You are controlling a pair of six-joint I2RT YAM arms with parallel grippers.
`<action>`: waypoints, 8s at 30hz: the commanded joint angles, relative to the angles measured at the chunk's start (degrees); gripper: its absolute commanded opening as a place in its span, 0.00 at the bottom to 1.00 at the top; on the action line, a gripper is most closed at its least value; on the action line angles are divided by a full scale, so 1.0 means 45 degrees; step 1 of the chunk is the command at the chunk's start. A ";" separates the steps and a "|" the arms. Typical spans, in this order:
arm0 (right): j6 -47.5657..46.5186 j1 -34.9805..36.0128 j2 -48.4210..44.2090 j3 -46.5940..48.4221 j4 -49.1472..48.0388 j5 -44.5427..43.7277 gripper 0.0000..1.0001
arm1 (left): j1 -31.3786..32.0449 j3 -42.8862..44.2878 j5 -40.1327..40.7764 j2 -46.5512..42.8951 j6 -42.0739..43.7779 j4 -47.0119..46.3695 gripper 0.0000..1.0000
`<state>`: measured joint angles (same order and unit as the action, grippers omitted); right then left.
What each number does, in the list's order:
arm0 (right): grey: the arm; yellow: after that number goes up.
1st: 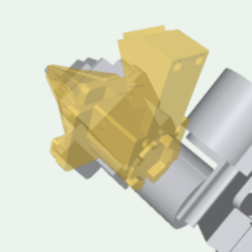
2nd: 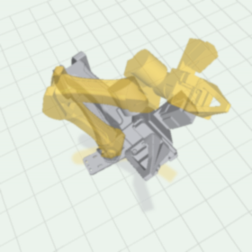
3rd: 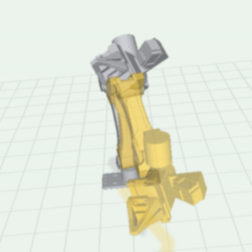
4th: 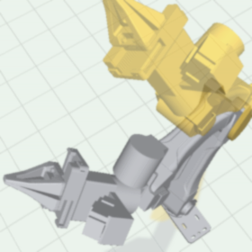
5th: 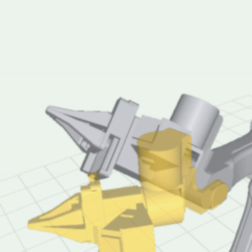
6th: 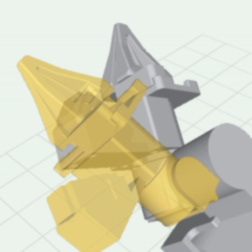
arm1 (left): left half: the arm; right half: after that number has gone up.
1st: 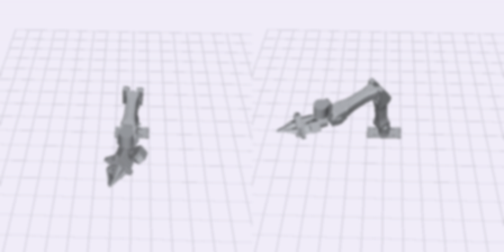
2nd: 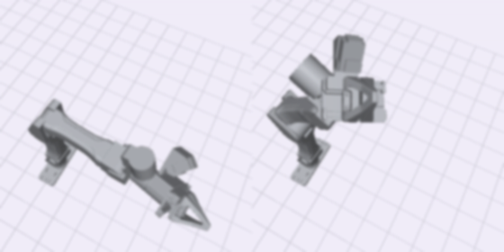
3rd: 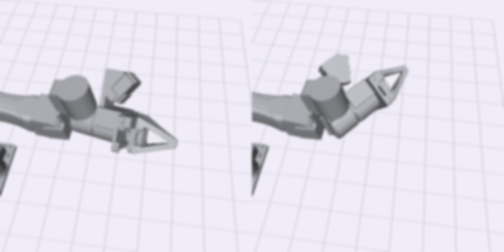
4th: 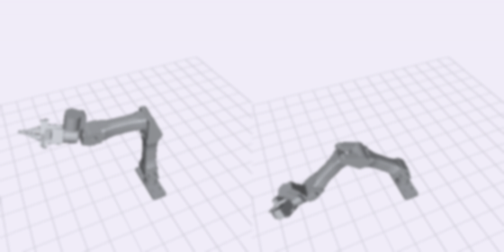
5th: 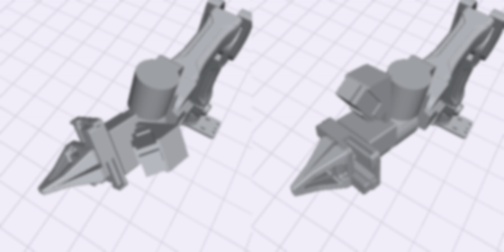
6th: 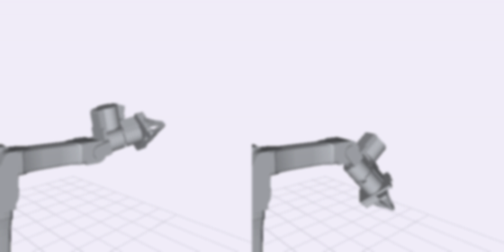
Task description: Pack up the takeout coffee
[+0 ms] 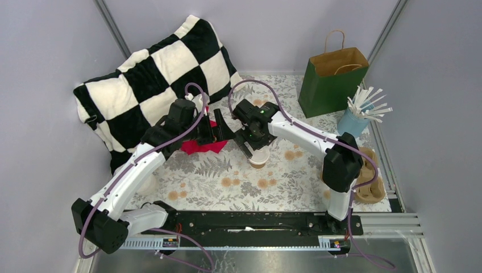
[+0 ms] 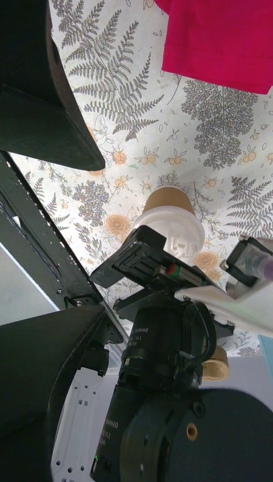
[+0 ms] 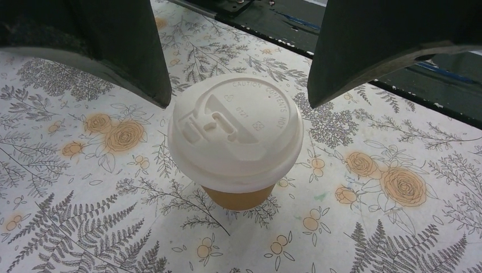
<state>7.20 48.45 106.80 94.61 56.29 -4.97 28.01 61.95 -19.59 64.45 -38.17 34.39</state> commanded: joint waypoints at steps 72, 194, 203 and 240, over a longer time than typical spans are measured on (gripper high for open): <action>0.0813 0.0299 -0.0016 -0.0439 -0.0591 -0.0477 0.98 | -0.0035 0.0061 -0.0002 -0.0234 -0.0091 -0.0232 0.92; 0.6681 -1.5238 -0.6722 -0.8810 -0.5552 -0.3359 0.57 | 0.0631 0.7029 -0.0581 0.4993 0.3424 0.4916 0.94; 0.6889 -1.5316 -0.6177 -0.8731 -0.5461 -0.3910 0.52 | 0.0616 0.6950 -0.0570 0.4919 0.3493 0.4916 0.94; 0.6837 -1.5375 -0.5617 -0.8947 -0.6047 -0.4352 0.48 | 0.0630 0.7013 -0.0619 0.5149 0.3590 0.4909 0.94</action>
<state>37.08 -20.34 81.47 53.49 29.30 -22.00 30.70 91.15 -22.04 87.33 -22.90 57.34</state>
